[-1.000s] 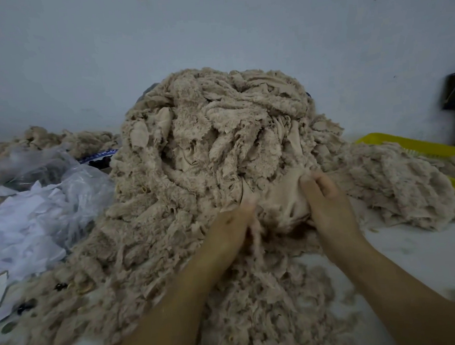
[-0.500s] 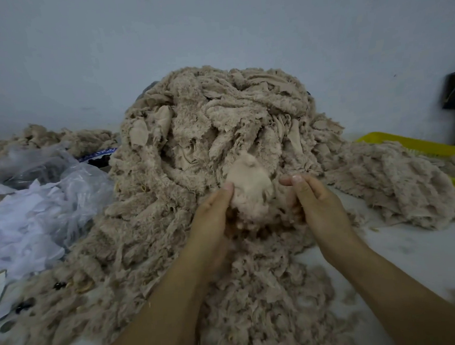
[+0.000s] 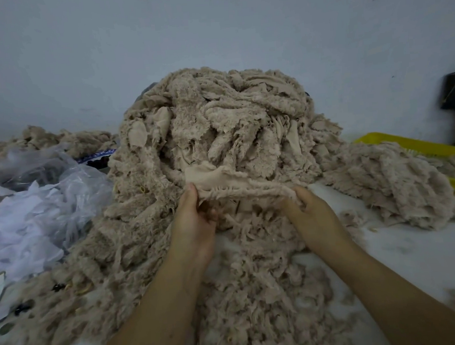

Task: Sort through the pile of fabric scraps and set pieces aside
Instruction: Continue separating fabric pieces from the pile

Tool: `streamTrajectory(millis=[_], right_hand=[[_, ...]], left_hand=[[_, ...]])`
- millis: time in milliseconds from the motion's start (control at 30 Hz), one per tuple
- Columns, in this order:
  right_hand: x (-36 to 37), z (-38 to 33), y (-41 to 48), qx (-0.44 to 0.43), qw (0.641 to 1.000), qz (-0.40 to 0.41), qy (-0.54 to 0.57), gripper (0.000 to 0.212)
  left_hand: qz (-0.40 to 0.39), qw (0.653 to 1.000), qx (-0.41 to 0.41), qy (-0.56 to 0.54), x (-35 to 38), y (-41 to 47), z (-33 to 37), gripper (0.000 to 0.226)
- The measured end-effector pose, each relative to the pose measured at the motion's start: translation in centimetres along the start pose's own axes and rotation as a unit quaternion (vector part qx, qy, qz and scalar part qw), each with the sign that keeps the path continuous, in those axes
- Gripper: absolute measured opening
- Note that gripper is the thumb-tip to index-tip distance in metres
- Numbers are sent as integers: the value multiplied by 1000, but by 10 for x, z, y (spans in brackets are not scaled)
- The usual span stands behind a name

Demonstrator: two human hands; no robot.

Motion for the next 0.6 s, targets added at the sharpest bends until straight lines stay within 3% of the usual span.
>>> streamTrajectory(millis=[100, 333, 467, 600], right_hand=[[-8, 1, 2, 12, 997, 78, 18, 32], [-16, 6, 1, 22, 988, 110, 111, 21], [-15, 7, 1, 45, 979, 101, 170, 28], [-18, 10, 4, 99, 958, 76, 260, 28]], left_hand=[[4, 1000, 5, -2, -2, 1, 0, 22], [15, 991, -53, -121, 4, -4, -1, 21], [17, 999, -30, -18, 0, -3, -3, 22], [-56, 991, 19, 122, 4, -3, -6, 36]])
Point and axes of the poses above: each hand's wrist, its own y-axis towards the middle knuckle, its own x-axis out of the palm, z = x × y, the point moved 4 cm from there along y, towards the middle knuckle, and after that the axes turned 11 degrees about x, right-handed, at the moved point
